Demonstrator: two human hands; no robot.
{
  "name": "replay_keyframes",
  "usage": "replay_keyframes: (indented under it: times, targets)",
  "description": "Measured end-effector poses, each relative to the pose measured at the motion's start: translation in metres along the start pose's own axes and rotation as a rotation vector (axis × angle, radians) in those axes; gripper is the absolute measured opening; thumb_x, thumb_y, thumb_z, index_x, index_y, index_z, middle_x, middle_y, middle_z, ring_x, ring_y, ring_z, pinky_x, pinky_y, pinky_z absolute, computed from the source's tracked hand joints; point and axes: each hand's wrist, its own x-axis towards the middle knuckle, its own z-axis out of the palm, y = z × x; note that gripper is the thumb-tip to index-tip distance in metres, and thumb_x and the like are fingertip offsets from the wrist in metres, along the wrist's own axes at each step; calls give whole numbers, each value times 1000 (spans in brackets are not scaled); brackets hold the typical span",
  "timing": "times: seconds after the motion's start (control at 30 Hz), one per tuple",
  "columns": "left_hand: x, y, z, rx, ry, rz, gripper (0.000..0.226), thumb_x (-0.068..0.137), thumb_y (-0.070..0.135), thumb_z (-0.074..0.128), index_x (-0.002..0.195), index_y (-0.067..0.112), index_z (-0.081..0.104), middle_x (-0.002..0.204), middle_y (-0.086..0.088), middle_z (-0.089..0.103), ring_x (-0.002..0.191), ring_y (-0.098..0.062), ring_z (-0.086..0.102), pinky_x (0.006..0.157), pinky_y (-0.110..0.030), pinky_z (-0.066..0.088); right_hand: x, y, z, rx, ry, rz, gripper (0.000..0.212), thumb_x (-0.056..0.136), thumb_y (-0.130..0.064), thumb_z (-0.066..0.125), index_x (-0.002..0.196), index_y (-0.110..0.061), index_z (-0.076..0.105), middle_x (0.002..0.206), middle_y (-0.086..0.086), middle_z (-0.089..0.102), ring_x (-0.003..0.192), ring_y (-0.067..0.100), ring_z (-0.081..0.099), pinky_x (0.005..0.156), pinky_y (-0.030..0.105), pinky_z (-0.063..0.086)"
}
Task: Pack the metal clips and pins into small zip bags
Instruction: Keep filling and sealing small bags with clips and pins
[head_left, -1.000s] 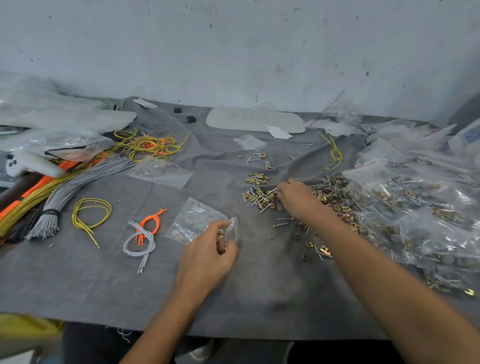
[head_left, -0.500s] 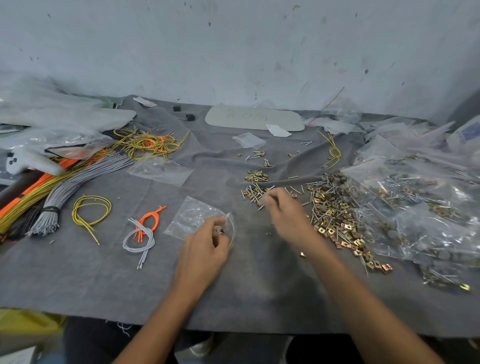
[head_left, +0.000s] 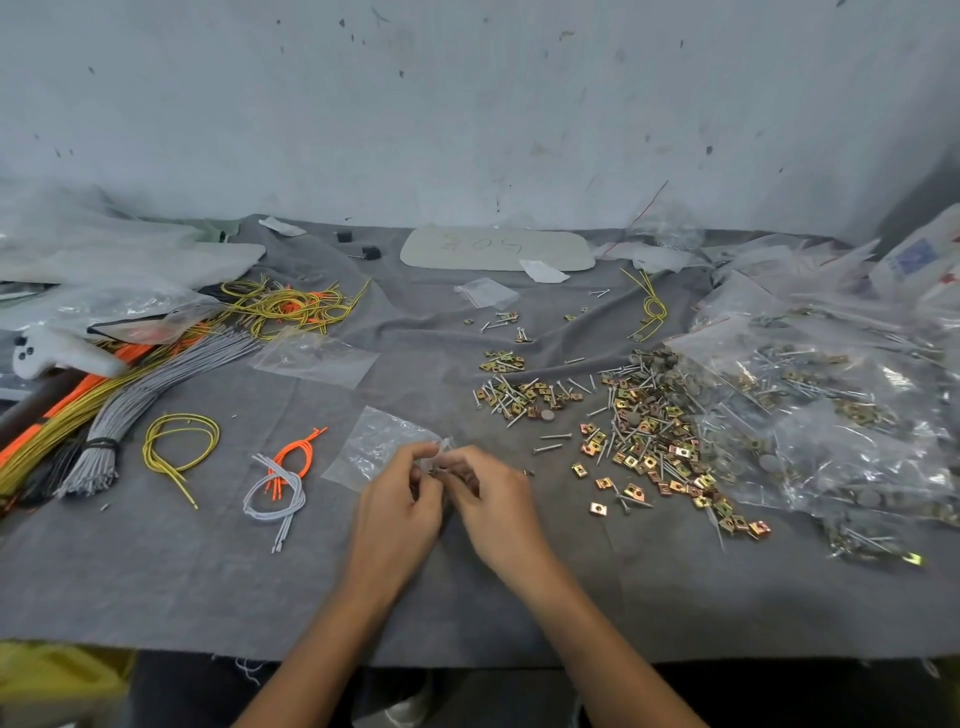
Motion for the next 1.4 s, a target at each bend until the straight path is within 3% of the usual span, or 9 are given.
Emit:
replay_keyframes:
  times: [0.13,0.23,0.37,0.57,0.83,0.93,1.07,1.27,1.4]
  targets:
    - [-1,3,-1,-5,21,3,31,89,9,58,111,29,65,68,4,60,69,-14,60,72,-40,51,-3,2,-6,126,98,64,21,91,-15,69,96,-36,70,88,-28,70,87,-7,67,77,9,48]
    - [-3,7,-3,-19,18,-6,32,82,24,51,111,28,65,70,3,61,70,-16,61,73,-41,51,-3,0,-8,207,148,100,25,89,-19,69,90,-44,66,93,-27,71,87,-5,68,78,13,52]
    - [-4,8,-3,-24,8,-6,36,79,25,49,111,28,65,68,3,59,69,-17,59,73,-41,50,-4,1,-7,315,180,124,15,89,-19,68,94,-33,68,94,-15,74,89,1,70,80,26,57]
    - [-4,7,-3,-12,13,-4,35,79,26,48,110,30,64,69,4,60,67,-13,58,70,-37,50,-3,3,-9,428,267,168,9,94,-20,66,94,-28,68,91,-9,73,86,6,68,76,27,56]
    - [-3,5,-2,-5,4,3,32,82,21,51,111,30,63,68,2,61,70,-17,63,75,-45,54,-6,0,-5,-132,83,34,22,93,-28,67,113,-35,74,98,-9,56,97,11,50,83,10,37]
    - [-3,4,-2,-1,15,4,34,81,26,47,110,31,63,71,1,62,69,-16,61,74,-43,52,-12,-2,-9,-312,298,88,23,92,-26,64,113,-31,72,105,-7,59,102,15,40,85,26,40]
    - [-3,4,-1,-8,27,16,33,80,26,46,107,34,63,71,0,64,64,-13,58,68,-39,50,-14,-5,-6,-600,125,115,21,96,-38,55,113,-34,68,114,-7,60,107,21,43,86,34,31]
    - [-3,3,-1,9,29,45,32,82,24,48,109,30,63,70,1,62,67,-15,61,71,-44,53,-15,-1,-8,-233,250,48,9,93,-23,62,102,-26,64,95,-10,65,93,16,51,83,35,44]
    - [-2,0,0,3,9,46,30,86,14,55,110,30,63,66,3,59,65,-16,60,69,-47,53,-17,-5,-5,-250,89,-40,18,89,-19,65,104,-29,63,97,-11,67,93,15,54,79,31,45]
